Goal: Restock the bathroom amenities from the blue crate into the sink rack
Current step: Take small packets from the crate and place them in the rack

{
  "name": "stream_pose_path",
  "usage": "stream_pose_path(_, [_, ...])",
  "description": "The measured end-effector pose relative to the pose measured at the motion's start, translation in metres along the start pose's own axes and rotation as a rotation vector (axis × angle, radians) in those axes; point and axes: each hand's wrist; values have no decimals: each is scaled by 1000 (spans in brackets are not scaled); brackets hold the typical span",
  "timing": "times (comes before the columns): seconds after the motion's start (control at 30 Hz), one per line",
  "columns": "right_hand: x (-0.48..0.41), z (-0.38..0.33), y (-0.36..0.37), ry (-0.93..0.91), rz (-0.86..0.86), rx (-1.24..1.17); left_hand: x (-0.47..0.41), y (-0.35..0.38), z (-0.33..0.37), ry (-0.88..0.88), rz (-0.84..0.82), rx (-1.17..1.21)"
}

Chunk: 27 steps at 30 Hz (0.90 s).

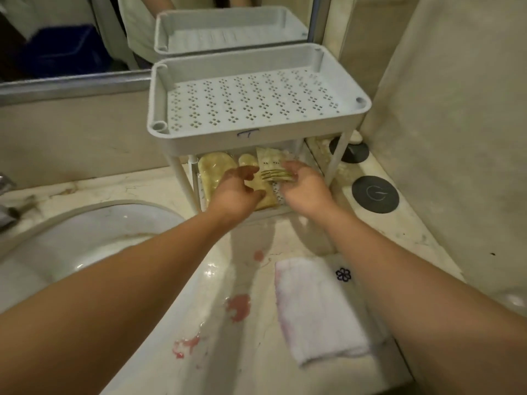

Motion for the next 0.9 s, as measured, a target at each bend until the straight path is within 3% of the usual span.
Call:
stream_pose_path(0.17, [67,-22,-5,-97,33,33,56,-28,11,69,12,-13])
stream_pose_path(0.5, [157,-68,26,-154,-56,55,150,-95,-7,70,78,-53])
stream_pose_path(0.9, [185,-114,107,-345,-347,90,229,-169,-74,-155,353,-25])
Point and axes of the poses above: each hand's wrist, its own x-axis away from the middle knuckle, its own y-axis out of the palm, z = x × y, and after that the axes turned 3 degrees about z, right-handed
